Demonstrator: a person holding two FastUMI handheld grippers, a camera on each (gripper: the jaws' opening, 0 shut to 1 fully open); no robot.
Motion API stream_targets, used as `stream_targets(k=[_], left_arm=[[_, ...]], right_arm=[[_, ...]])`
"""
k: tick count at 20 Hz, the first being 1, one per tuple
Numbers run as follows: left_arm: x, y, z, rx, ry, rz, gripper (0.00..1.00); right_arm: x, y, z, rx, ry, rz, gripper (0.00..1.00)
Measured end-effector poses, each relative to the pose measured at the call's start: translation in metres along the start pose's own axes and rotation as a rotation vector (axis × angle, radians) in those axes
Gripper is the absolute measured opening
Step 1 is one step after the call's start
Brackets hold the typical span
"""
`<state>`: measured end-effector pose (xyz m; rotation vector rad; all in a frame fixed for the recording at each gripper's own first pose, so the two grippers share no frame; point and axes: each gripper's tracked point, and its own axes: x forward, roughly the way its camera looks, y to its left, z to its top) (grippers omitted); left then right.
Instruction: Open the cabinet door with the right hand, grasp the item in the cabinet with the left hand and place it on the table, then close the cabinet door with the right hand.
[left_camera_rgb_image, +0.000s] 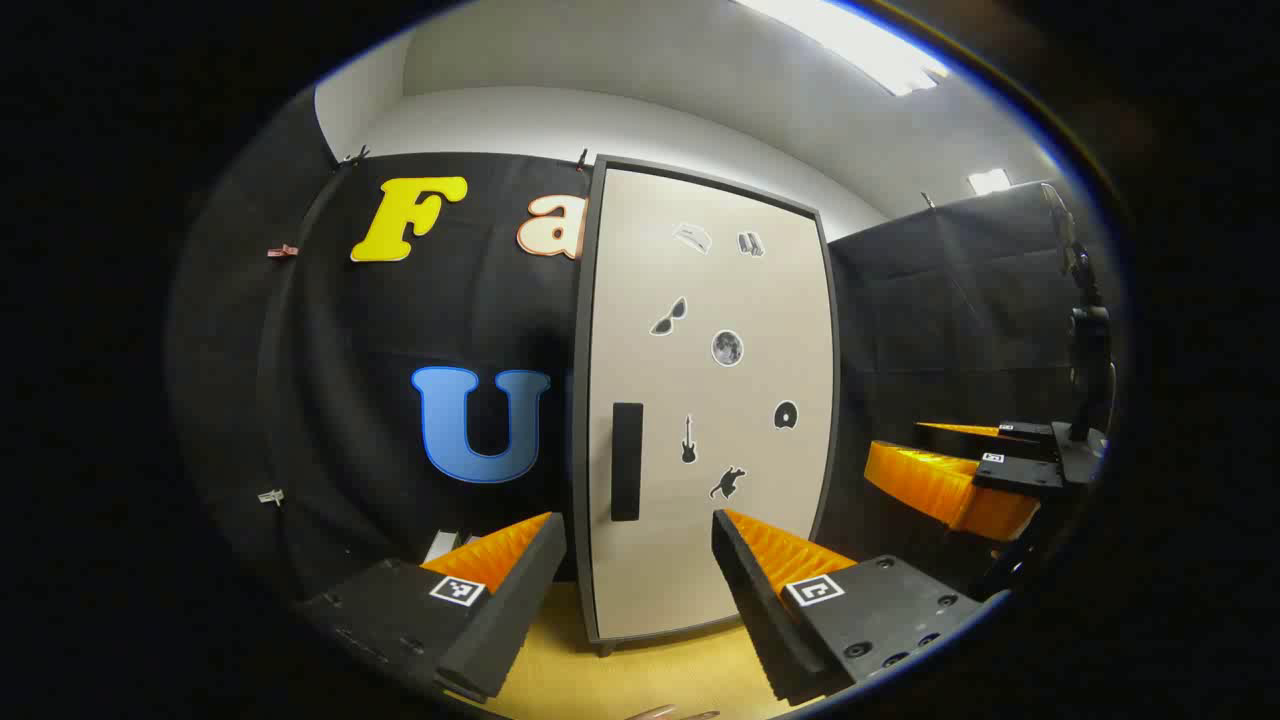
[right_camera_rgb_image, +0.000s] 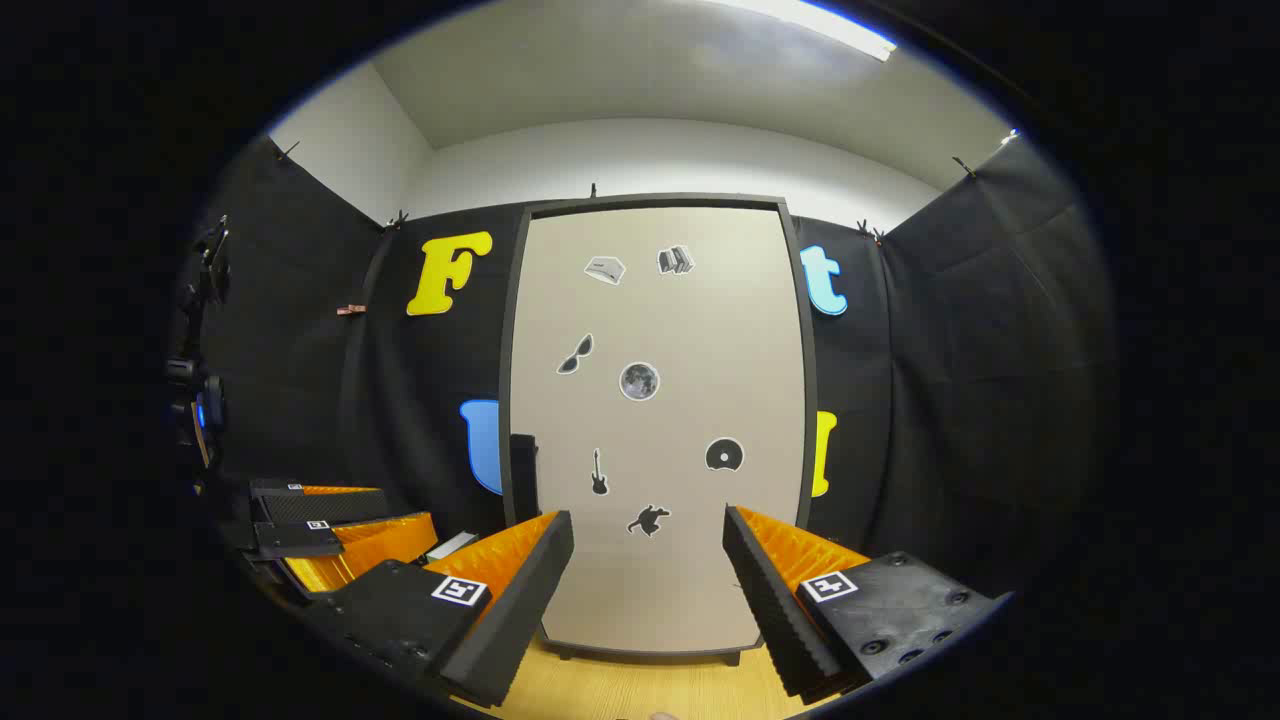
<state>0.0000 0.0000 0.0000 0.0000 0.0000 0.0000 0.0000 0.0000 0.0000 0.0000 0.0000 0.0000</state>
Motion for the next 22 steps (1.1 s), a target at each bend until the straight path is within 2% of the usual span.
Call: stream_targets(k=[12, 22], left_arm=[[0.010, 0.010, -0.007, -0.010, 0.008, -0.012, 0.95], [0.010, 0.015, 0.001, 0.058, -0.026, -0.019, 0.95]], right_arm=[[0.011, 0.010, -0.008, -0.022, 0.017, 0.014, 0.98], [0.018, 0.020, -0.010, -0.020, 0.018, 0.021, 0.98]])
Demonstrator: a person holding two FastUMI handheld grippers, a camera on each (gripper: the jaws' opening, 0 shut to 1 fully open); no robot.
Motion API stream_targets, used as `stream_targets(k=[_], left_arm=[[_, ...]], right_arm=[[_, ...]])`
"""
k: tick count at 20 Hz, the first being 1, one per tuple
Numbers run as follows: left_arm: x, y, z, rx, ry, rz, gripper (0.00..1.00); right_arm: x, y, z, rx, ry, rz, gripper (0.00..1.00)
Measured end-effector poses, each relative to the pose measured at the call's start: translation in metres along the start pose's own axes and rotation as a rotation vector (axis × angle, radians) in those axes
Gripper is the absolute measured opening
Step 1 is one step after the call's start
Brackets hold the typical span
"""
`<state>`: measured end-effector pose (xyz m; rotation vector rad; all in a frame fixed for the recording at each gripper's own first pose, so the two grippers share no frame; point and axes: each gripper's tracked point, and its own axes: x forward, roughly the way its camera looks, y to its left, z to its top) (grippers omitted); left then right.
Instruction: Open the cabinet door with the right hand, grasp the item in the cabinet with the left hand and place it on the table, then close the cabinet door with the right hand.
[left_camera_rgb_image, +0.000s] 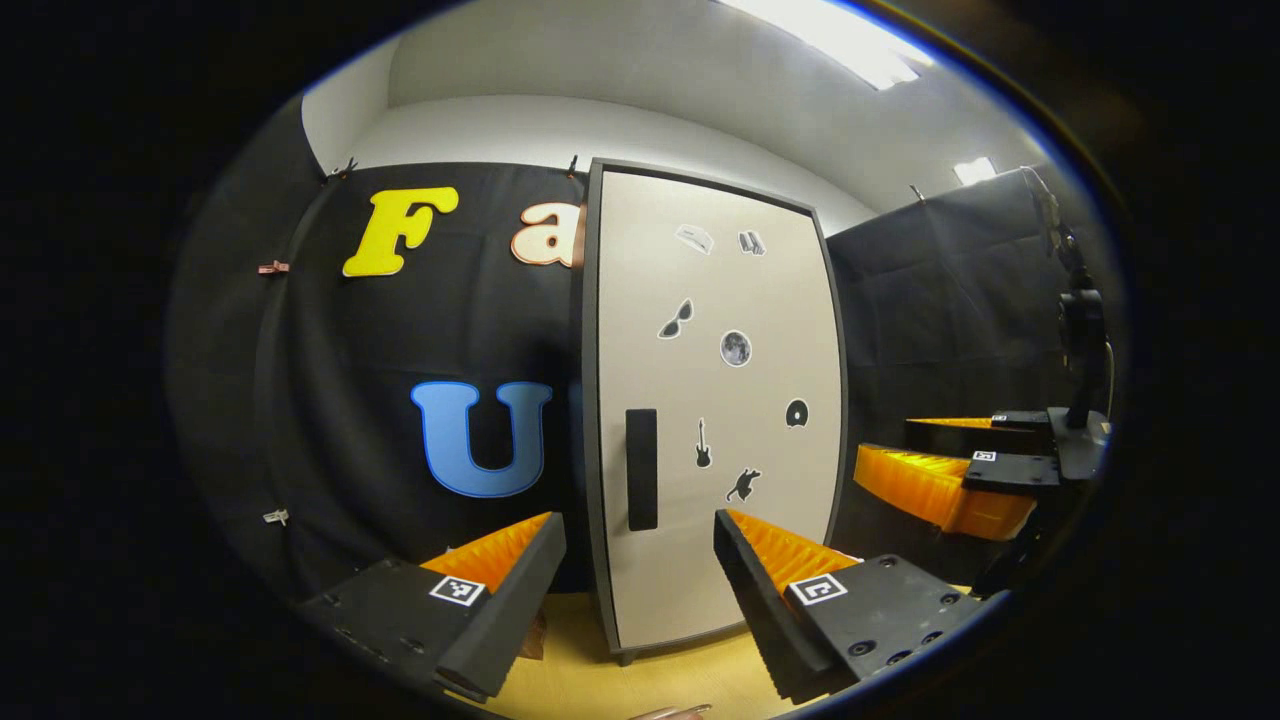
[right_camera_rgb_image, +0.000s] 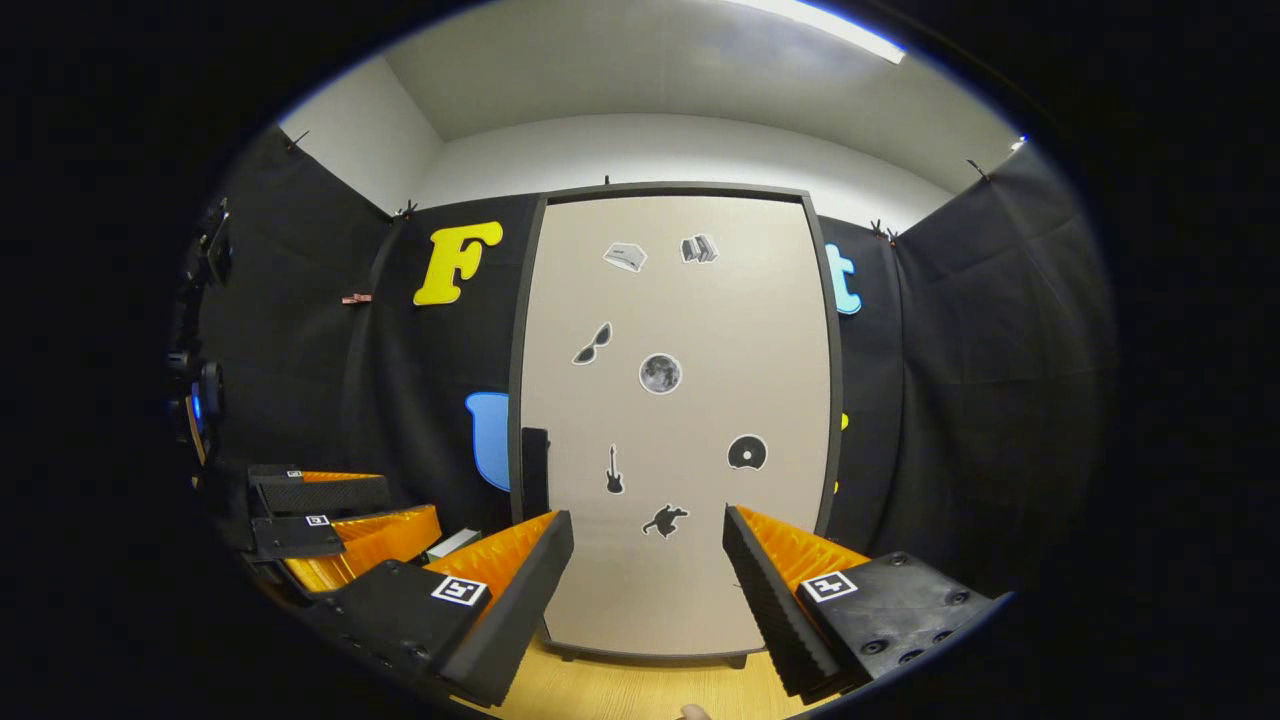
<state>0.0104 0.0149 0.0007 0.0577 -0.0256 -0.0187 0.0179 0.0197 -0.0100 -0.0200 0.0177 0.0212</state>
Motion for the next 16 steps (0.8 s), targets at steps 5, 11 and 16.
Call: stream_targets(k=[5, 11, 16], left_arm=[[-0.001, 0.004, -0.003, -0.021, 0.003, -0.022, 0.95], [-0.008, 0.031, -0.008, -0.029, 0.016, 0.014, 0.94], [-0.018, 0.057, -0.007, -0.045, 0.009, 0.039, 0.94]], right_arm=[[0.003, 0.007, -0.003, -0.007, 0.011, 0.007, 0.98], [0.019, 0.030, -0.010, -0.002, 0.023, 0.039, 0.98], [0.043, 0.065, -0.029, 0.035, 0.067, 0.079, 0.98]])
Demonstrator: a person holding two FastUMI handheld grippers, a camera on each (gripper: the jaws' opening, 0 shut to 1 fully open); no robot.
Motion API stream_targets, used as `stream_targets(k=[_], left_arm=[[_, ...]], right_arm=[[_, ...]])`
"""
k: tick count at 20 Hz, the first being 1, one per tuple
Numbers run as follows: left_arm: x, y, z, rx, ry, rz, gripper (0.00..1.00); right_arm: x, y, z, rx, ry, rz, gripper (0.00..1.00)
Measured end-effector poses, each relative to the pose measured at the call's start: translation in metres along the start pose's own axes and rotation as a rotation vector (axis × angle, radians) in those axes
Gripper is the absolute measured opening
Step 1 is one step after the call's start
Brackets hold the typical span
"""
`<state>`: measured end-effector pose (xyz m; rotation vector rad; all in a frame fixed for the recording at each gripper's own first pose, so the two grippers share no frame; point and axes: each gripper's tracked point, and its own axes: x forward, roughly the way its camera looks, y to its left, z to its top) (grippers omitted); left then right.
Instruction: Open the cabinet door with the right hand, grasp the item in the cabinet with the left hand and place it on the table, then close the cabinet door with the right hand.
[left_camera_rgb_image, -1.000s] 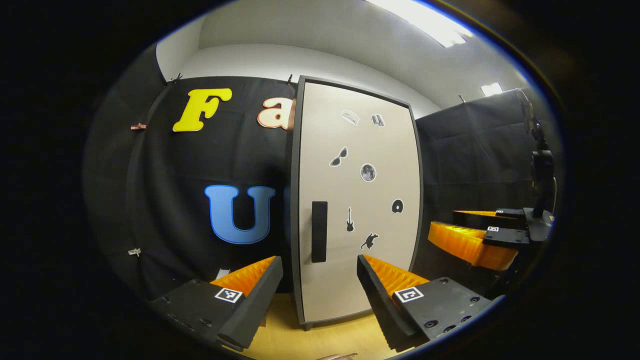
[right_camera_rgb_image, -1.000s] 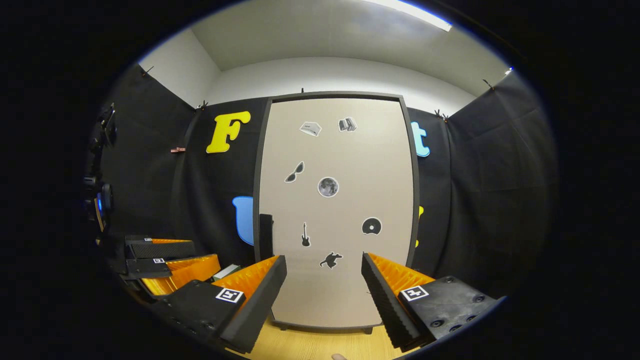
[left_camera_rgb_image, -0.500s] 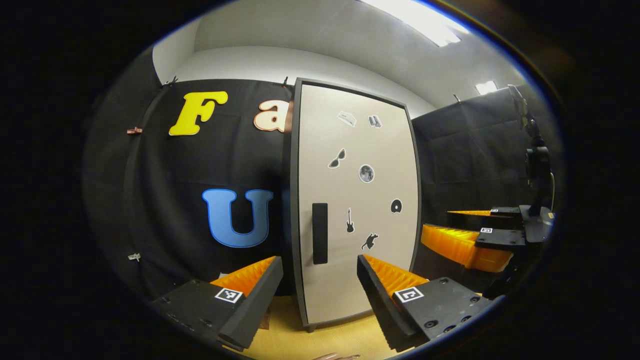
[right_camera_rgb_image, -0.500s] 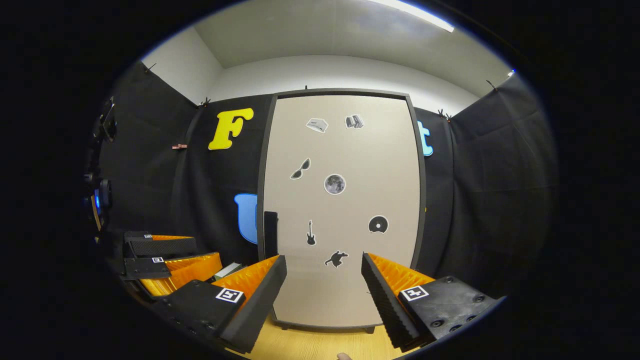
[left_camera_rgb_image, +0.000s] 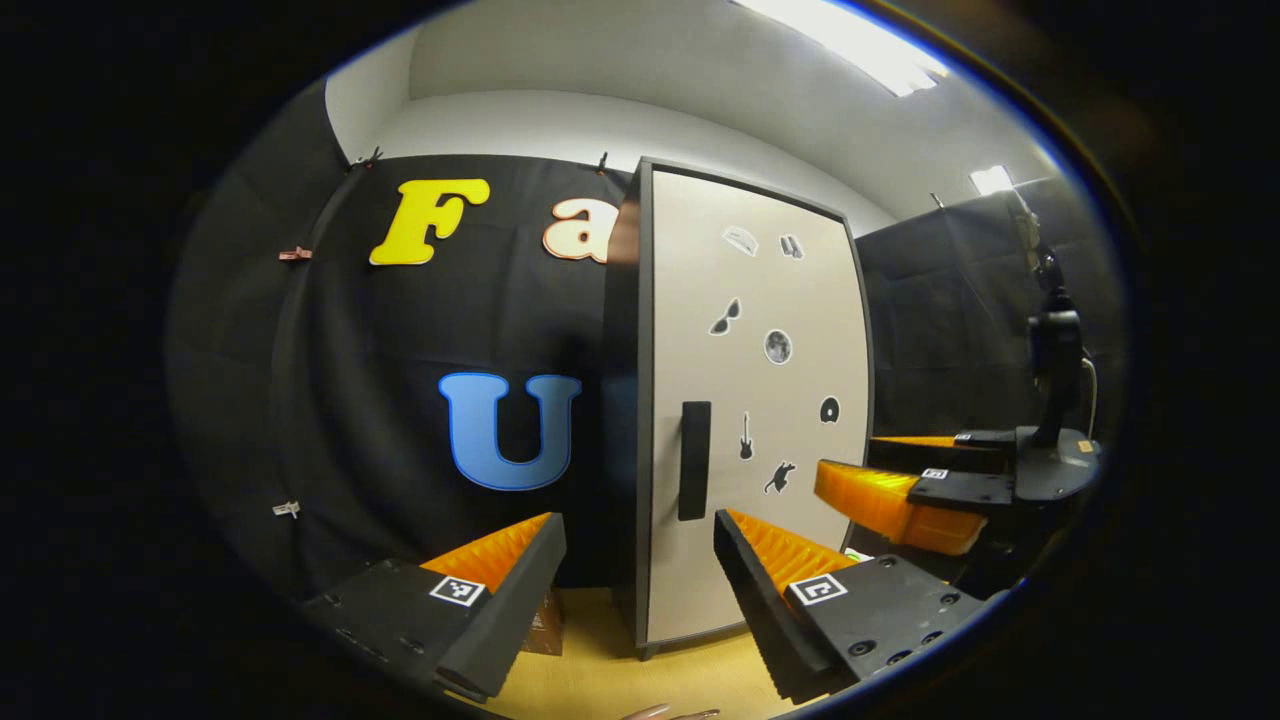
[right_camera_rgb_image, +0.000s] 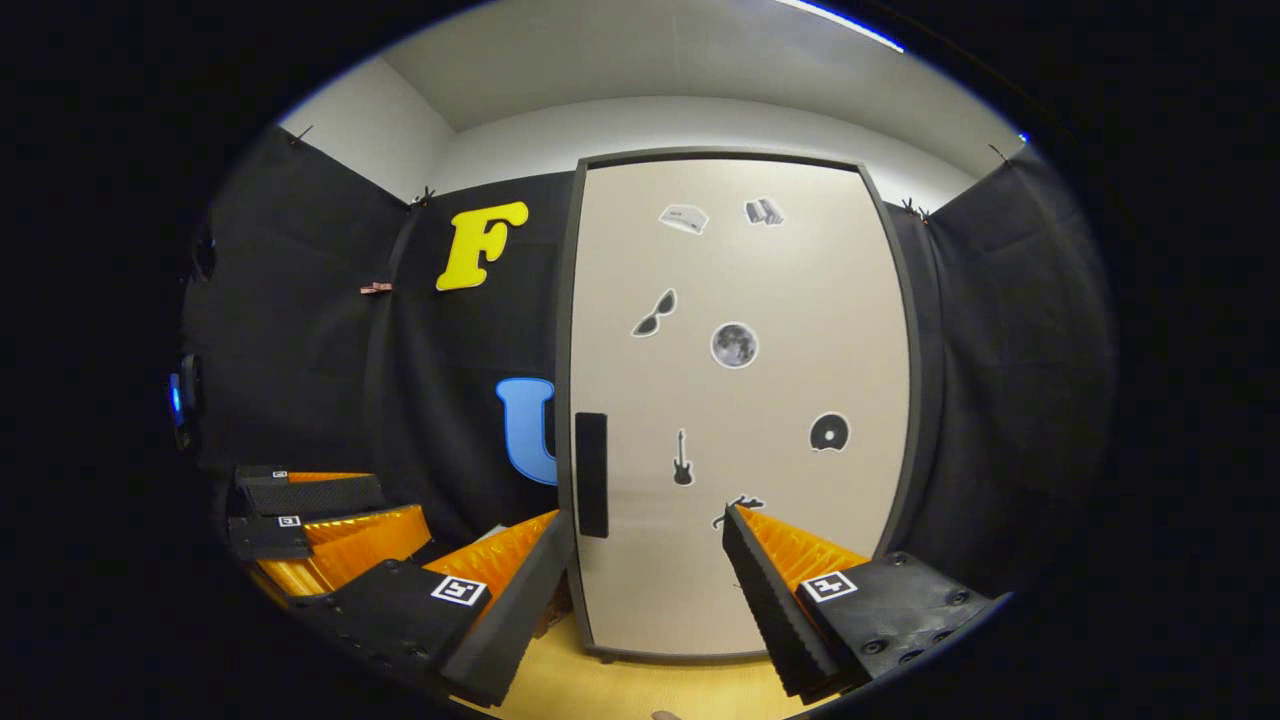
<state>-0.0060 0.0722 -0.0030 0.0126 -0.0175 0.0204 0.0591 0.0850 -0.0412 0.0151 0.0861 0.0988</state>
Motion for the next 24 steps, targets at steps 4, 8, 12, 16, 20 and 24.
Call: stream_targets(k=[4, 8, 12, 16, 20, 24], left_arm=[[-0.004, 0.017, 0.000, 0.006, -0.004, 0.011, 0.94], [-0.006, 0.014, -0.006, -0.023, 0.006, -0.032, 0.94], [-0.005, 0.022, -0.011, -0.030, 0.022, -0.043, 0.95], [-0.009, 0.030, -0.017, -0.052, 0.033, -0.042, 0.95], [-0.014, 0.036, -0.020, -0.076, 0.040, -0.048, 0.95], [-0.017, 0.036, -0.022, -0.094, 0.040, -0.065, 0.95]], right_arm=[[0.038, 0.025, -0.010, 0.018, 0.006, 0.004, 0.98], [0.066, 0.036, -0.012, 0.007, -0.014, -0.010, 0.98], [0.099, 0.040, -0.019, -0.004, -0.030, -0.052, 0.98], [0.121, 0.039, -0.028, 0.015, -0.024, -0.085, 0.98], [0.141, 0.036, -0.036, -0.012, -0.013, -0.128, 0.81], [0.157, 0.036, -0.047, -0.034, 0.012, -0.159, 0.75]])
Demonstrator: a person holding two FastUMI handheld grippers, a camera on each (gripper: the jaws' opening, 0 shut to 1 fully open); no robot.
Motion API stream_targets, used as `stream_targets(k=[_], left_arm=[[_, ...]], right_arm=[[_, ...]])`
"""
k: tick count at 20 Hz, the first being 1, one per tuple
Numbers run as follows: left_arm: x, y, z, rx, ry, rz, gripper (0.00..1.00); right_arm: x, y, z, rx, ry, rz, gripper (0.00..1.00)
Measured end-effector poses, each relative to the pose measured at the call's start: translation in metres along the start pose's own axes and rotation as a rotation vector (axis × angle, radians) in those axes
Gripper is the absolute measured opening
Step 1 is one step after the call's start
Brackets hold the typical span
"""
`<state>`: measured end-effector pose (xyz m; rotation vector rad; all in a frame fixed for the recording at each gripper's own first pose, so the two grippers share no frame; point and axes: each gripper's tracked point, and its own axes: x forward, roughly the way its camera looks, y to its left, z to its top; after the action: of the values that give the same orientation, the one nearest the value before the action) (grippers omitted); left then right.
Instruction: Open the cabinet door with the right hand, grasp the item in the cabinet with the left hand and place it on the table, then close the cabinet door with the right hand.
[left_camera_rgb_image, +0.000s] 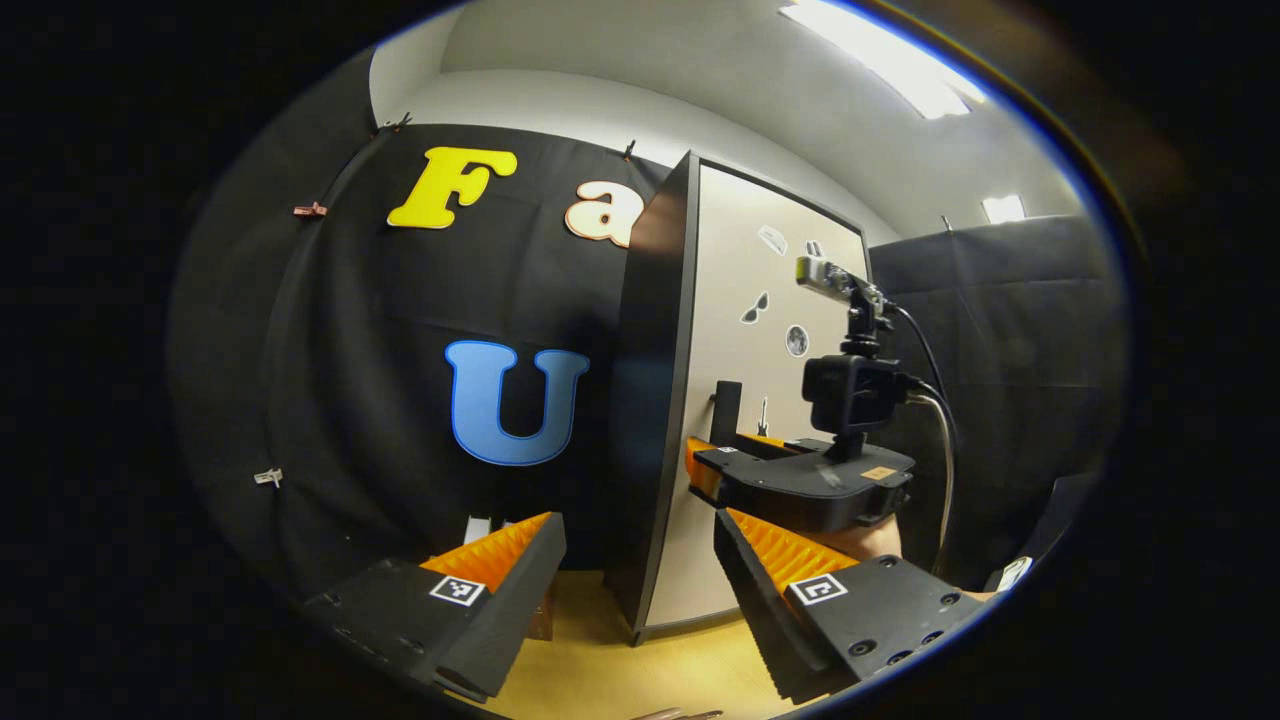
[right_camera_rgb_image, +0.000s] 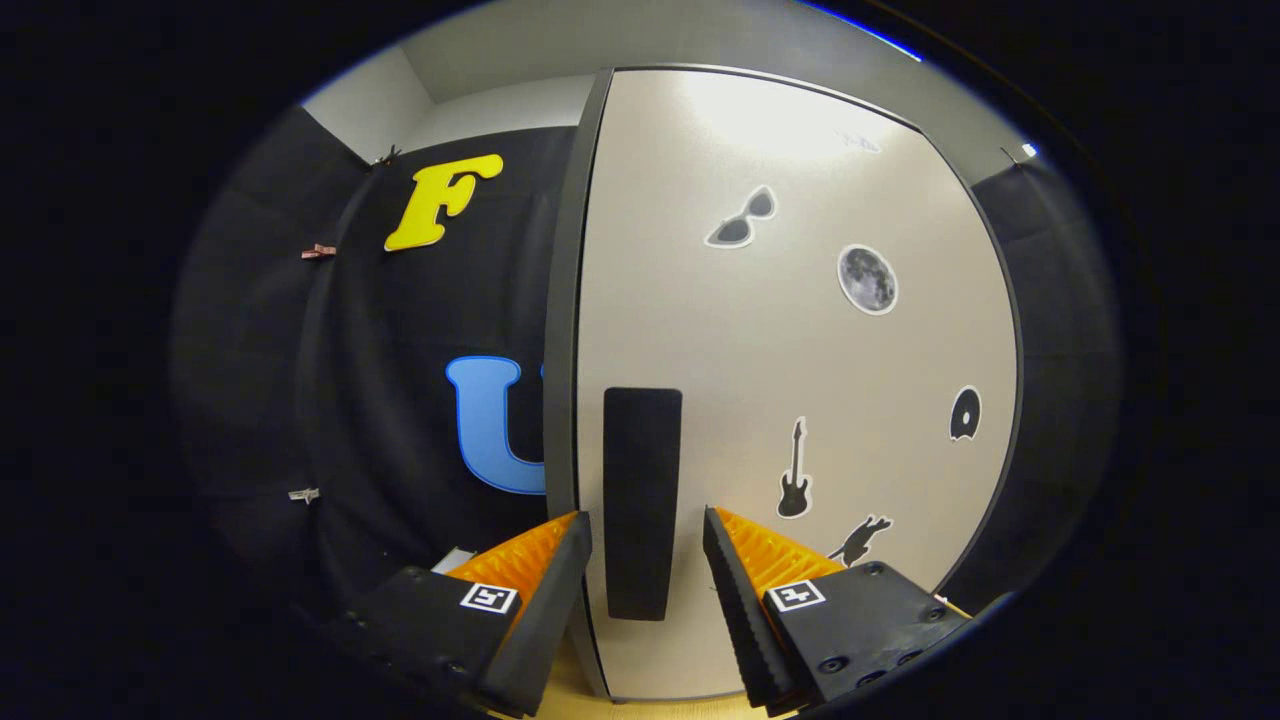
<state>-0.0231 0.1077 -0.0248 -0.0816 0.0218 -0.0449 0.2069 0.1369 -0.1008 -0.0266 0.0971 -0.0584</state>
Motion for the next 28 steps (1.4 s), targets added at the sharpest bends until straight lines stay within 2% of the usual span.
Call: stream_targets(k=[1, 2, 3, 5, 6, 9, 10, 14, 19, 28], left_arm=[[-0.001, 0.001, -0.001, -0.001, 0.002, -0.003, 0.94], [-0.003, 0.002, -0.002, 0.002, 0.005, -0.001, 0.95], [-0.004, 0.004, -0.003, 0.005, 0.007, 0.003, 0.95], [-0.007, 0.008, -0.004, 0.012, 0.008, 0.010, 0.94], [-0.009, 0.010, -0.003, 0.014, 0.008, 0.013, 0.94], [-0.012, 0.014, -0.002, 0.014, 0.005, 0.023, 0.94], [-0.012, 0.015, -0.002, 0.014, 0.006, 0.023, 0.95], [-0.009, 0.011, -0.001, 0.005, 0.007, 0.007, 0.95], [-0.011, -0.005, -0.002, 0.030, 0.003, -0.013, 0.95], [-0.005, -0.032, 0.003, 0.052, -0.004, -0.063, 0.95]], right_arm=[[-0.004, 0.004, 0.004, 0.006, -0.010, -0.006, 0.65], [0.001, 0.004, 0.004, -0.009, -0.017, -0.018, 0.41], [0.003, 0.003, 0.002, -0.020, -0.008, -0.027, 0.43], [0.002, 0.004, 0.002, -0.002, -0.009, -0.030, 0.34], [0.002, 0.003, 0.002, -0.001, -0.014, -0.025, 0.25], [-0.004, 0.003, 0.007, -0.015, -0.009, -0.018, 0.24], [0.001, 0.003, 0.001, -0.024, -0.010, -0.013, 0.11], [-0.012, 0.004, 0.002, -0.011, 0.007, 0.031, 0.11], [-0.048, 0.001, 0.007, -0.001, 0.003, 0.099, 0.10], [-0.104, -0.024, 0.009, 0.024, 0.030, 0.183, 0.10]])
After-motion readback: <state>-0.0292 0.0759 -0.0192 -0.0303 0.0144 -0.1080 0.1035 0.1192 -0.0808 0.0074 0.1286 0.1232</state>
